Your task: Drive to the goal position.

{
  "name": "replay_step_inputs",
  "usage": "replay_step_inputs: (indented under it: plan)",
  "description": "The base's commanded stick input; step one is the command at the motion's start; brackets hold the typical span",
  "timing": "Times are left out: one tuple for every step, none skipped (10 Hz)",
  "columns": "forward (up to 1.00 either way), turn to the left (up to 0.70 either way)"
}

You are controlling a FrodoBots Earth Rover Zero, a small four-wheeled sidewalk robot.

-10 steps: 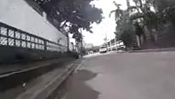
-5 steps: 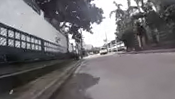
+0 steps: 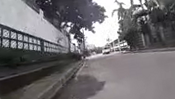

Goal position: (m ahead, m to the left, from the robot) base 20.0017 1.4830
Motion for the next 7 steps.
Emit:
replay_step_inputs:
  plan:
    - [0.7, 0.0]
    - [0.7, 0.0]
    - [0.7, 0.0]
    - [0.7, 0.0]
    - [0.7, 0.0]
    - [0.7, 0.0]
    - [0.7, 0.0]
